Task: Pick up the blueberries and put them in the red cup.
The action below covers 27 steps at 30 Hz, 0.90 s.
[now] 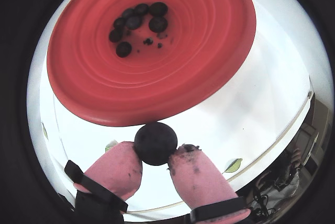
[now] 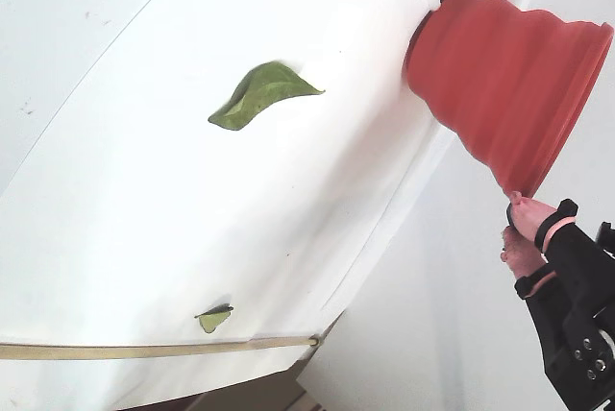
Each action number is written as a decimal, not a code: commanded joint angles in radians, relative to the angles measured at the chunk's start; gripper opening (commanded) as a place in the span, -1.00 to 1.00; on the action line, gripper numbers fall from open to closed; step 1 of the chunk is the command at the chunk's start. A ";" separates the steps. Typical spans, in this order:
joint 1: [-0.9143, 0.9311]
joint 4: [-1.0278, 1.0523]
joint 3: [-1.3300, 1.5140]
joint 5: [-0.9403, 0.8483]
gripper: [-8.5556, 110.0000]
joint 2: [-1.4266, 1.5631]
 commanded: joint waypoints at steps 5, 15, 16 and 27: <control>0.003 0.032 -0.143 0.006 -0.70 0.069; 0.005 0.058 -0.156 0.003 -0.70 0.084; 0.005 0.060 -0.161 0.003 -0.70 0.083; 0.020 0.061 -0.219 -0.009 -0.70 0.049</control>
